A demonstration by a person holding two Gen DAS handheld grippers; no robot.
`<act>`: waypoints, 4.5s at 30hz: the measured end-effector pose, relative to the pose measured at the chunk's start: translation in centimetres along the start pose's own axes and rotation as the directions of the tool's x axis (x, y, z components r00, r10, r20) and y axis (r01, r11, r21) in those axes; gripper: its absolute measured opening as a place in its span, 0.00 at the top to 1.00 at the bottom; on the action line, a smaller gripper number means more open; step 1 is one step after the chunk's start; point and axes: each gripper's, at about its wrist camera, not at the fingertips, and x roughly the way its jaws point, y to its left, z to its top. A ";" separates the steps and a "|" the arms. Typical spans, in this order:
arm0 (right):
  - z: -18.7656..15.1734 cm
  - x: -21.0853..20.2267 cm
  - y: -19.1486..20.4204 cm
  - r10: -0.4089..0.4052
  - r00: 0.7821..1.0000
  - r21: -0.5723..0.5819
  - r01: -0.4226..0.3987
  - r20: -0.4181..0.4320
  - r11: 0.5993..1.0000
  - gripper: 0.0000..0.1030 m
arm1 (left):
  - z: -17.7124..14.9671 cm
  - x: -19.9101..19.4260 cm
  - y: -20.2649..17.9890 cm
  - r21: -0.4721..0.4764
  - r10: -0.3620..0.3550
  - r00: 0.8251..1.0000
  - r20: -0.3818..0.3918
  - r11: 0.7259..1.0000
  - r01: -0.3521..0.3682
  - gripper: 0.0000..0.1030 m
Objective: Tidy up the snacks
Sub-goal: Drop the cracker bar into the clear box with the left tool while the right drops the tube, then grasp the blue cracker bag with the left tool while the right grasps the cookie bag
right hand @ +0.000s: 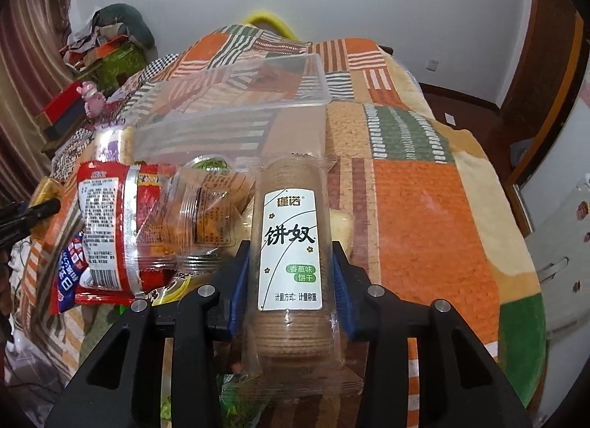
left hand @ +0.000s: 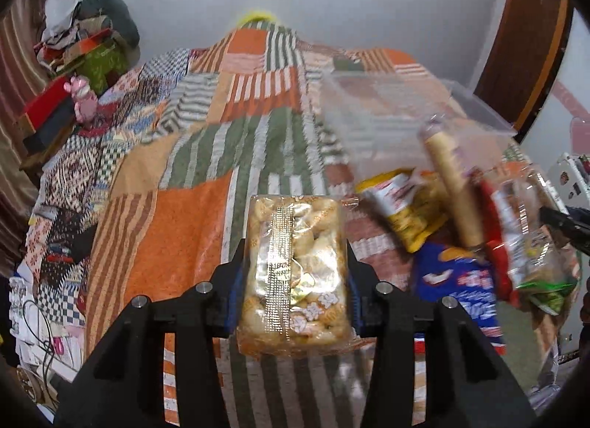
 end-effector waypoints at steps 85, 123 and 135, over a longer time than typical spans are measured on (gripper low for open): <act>11.7 1.8 2.6 0.094 0.994 -0.164 -0.083 0.060 0.983 0.59 | 12.9 1.5 -8.6 0.159 -0.074 0.992 0.102 0.986 0.057 0.36; -2.9 -1.3 2.1 0.151 0.986 -0.020 -0.152 -0.066 0.988 0.41 | -2.5 1.4 -9.2 0.106 -0.160 0.974 -0.159 0.978 0.178 0.30; -3.5 1.3 2.8 0.189 0.974 -0.011 -0.192 -0.125 0.981 0.22 | -3.1 4.5 -9.0 0.062 -0.203 0.960 -0.191 0.974 0.218 0.22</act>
